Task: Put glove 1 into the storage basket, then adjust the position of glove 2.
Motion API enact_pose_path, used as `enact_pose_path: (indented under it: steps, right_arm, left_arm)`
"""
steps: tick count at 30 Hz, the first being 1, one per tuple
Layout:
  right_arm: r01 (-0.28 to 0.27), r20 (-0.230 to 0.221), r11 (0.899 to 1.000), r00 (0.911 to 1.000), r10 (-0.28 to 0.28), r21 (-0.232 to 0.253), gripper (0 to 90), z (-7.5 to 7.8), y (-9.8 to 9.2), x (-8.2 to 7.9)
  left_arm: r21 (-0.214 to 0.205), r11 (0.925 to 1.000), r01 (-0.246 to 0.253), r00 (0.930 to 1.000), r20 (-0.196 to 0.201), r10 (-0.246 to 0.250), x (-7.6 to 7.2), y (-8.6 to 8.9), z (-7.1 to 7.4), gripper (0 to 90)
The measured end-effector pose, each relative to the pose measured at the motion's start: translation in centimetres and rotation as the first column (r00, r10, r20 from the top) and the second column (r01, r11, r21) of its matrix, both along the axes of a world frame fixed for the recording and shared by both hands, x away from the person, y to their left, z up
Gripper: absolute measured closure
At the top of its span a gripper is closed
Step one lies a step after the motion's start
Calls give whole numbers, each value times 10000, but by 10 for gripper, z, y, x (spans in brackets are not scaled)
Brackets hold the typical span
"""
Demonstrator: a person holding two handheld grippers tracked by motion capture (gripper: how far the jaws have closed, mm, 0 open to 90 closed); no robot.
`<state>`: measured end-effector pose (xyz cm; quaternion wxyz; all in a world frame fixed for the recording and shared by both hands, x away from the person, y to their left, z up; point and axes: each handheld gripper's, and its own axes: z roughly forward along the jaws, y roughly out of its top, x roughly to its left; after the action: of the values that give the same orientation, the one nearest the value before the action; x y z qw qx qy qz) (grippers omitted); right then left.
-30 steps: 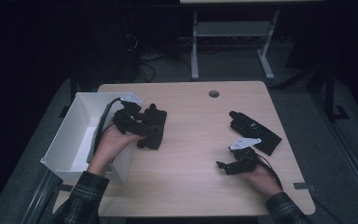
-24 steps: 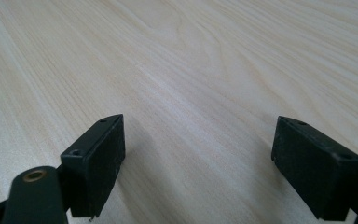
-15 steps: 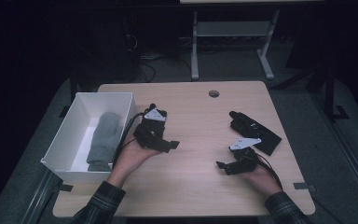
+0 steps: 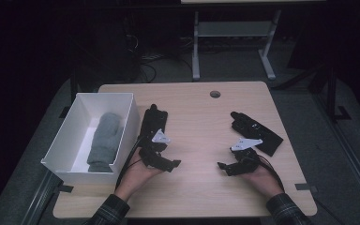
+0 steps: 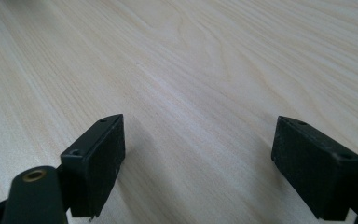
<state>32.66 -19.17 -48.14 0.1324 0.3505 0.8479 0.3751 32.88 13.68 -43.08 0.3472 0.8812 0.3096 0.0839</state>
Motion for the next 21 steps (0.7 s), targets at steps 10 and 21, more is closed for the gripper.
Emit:
enact_pose_path:
  steps: [10,21]
  right_arm:
    - [-76,-15,10000,10000,76,-32,418,6,-4,0]
    - [486,539,9988,9973,-490,86,773,30,-30,9]
  left_arm:
    - [-100,9999,-116,9996,-257,114,-13,15,-18,159]
    - [462,9989,85,10000,14,-85,-21,15,-35,131]
